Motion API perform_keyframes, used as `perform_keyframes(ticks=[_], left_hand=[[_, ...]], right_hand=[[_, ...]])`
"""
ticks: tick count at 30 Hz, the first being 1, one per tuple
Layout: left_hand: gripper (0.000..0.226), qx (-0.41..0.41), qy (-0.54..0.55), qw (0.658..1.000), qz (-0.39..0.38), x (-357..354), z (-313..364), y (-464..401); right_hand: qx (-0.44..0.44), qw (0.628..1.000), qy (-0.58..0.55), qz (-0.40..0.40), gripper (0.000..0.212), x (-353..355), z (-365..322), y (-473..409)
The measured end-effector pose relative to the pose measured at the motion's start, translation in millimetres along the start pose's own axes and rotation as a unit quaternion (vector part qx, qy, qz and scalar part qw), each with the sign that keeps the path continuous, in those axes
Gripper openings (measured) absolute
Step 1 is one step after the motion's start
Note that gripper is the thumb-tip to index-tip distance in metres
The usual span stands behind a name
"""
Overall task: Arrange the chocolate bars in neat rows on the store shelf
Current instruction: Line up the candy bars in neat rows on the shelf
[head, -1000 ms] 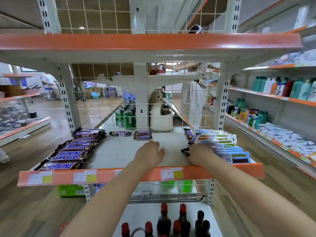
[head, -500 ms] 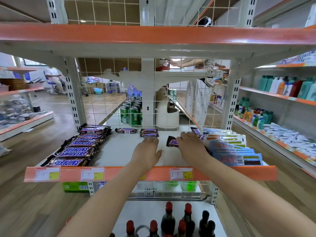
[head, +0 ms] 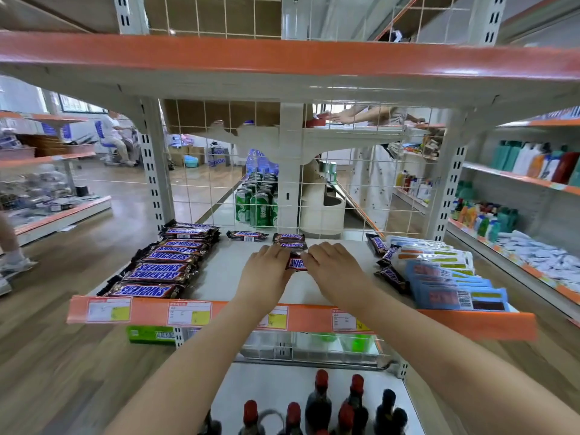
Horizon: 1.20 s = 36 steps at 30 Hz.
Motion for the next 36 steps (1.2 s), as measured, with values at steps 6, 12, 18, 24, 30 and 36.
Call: perform_keyframes(ticks=[6, 12, 18, 24, 30, 36], left_hand=[[0.042, 0.001, -0.033, 0.999, -0.02, -5, -5, -1], [0.028, -0.03, -0.028, 0.999, 0.007, -3, 0, -1], [0.031, -0.033, -0.041, 0.998, 0.031, -1, -3, 2], [0.031, -0.025, -0.034, 0.998, 0.05, -2, -11, 5], [0.019, -0.036, -0.013, 0.996, 0.077, 0, -10, 7], [0.028, 0.009, 0.027, 0.998, 0.06, -2, -16, 10]], right_hand=[[0.016, 0.999, -0.017, 0.036, 0.046, 4, -4, 2], [0.025, 0.997, -0.021, 0.066, 0.038, 5, -6, 6], [-0.04, 0.988, -0.094, 0.113, 0.04, 11, 16, 11], [-0.342, 0.783, -0.495, -0.158, 0.05, -22, 47, 26], [-0.386, 0.623, -0.655, -0.184, 0.024, -30, 33, 25], [-0.383, 0.612, -0.675, -0.151, 0.017, -20, 34, 19]])
Point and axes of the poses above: each hand's wrist, its own y-axis away from the middle knuckle, its own x-axis out of the back of the hand, z = x × y, the point moved 6 cm from there along -y, towards the middle knuckle, and after that the axes turned 3 degrees about -z, right-handed, at the moved point
